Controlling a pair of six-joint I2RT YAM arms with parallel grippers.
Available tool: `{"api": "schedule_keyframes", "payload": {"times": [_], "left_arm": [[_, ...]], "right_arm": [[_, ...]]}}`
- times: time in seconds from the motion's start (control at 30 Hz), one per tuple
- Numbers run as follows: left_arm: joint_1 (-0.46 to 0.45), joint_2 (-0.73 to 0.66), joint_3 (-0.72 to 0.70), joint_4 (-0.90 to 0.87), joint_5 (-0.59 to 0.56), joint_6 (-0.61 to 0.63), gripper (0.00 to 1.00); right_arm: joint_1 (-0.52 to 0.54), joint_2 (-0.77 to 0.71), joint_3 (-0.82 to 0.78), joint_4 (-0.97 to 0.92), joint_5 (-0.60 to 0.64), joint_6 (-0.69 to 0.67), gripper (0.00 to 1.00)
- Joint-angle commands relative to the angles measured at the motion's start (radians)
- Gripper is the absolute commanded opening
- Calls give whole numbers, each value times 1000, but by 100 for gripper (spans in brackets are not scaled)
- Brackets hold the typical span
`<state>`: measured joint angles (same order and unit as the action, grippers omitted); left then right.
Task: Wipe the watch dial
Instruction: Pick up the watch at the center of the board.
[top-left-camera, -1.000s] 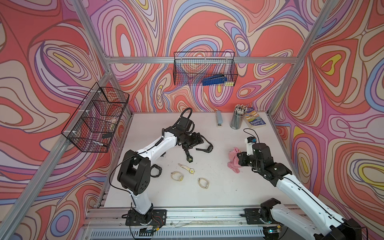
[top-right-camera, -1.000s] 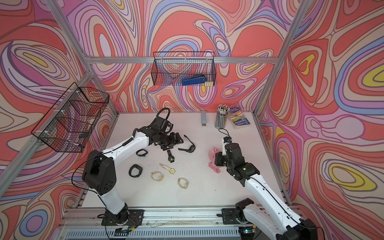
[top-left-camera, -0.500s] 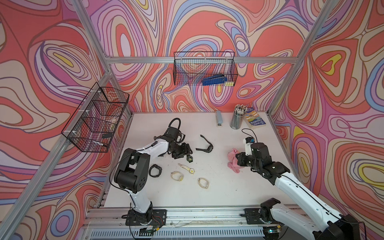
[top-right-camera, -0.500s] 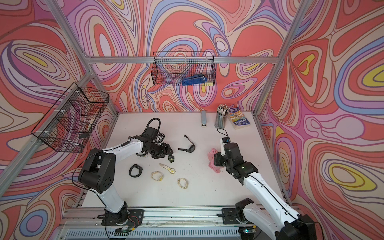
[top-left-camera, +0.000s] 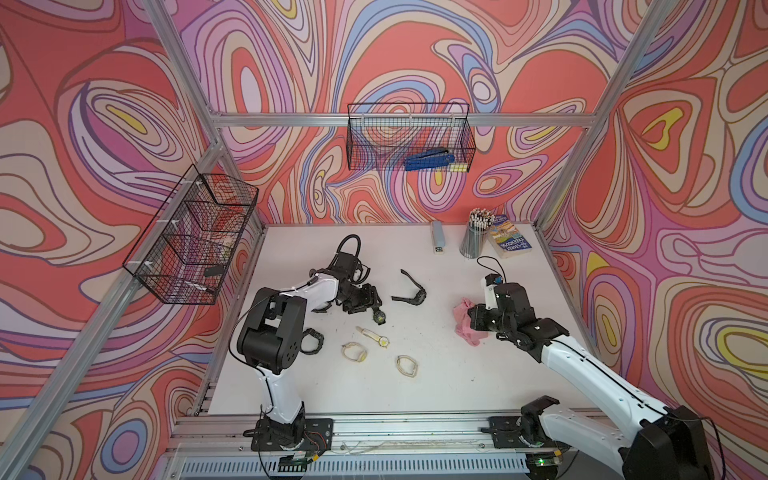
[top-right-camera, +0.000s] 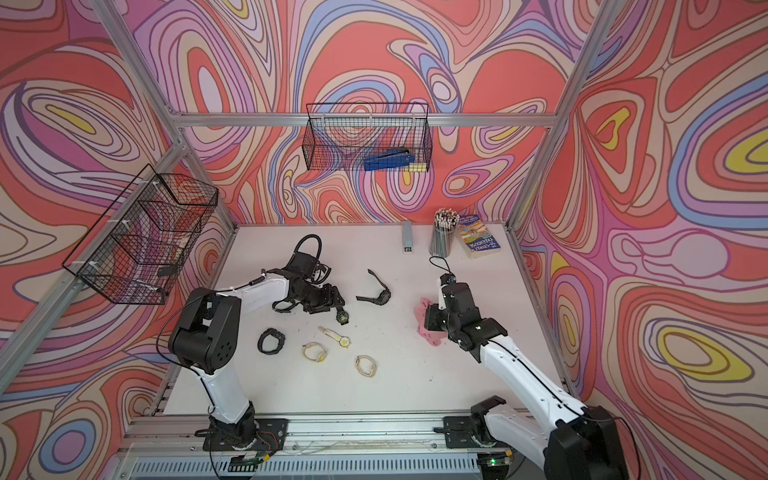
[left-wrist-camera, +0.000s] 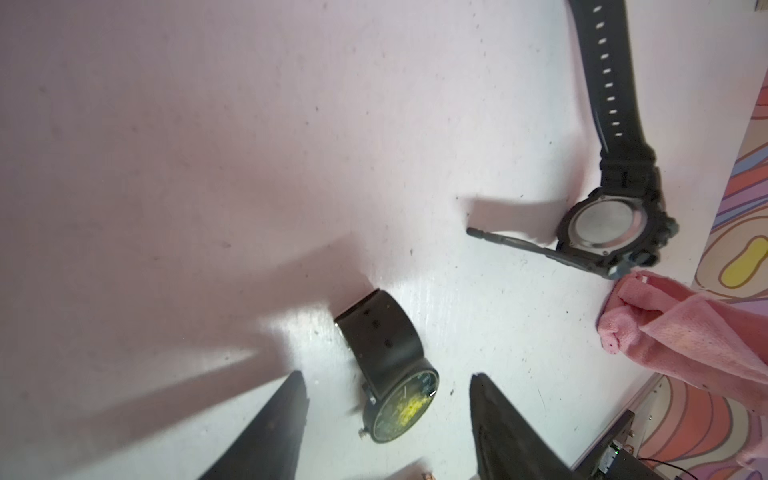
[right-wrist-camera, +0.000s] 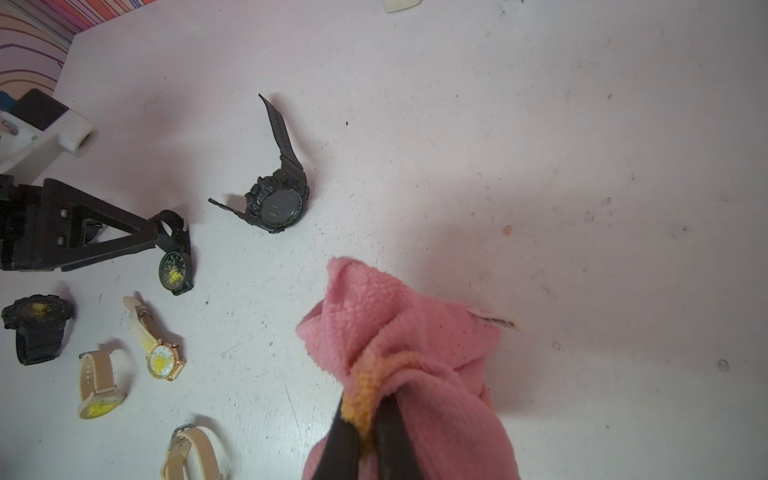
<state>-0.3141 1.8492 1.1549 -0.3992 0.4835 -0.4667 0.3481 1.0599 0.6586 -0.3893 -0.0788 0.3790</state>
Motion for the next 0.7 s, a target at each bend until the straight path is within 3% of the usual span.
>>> {"api": "schedule_keyframes", "payload": {"times": [0.0,0.43,0.53,0.67], "left_arm": [[3,34,30,-3,-34,43,63],[2,59,40,-18,-62,82,46],[1,59,36,-21,-70,60,41],[-2,36,18,-7,-112,-6,43]], "right_arm": [[-2,22,36,43,-18,-8,0],[-1,47,44,63,-26,-17,0],[-2,51,46,66,-30,-16,0],[-2,55,43,76,-37,-11,0]]}}
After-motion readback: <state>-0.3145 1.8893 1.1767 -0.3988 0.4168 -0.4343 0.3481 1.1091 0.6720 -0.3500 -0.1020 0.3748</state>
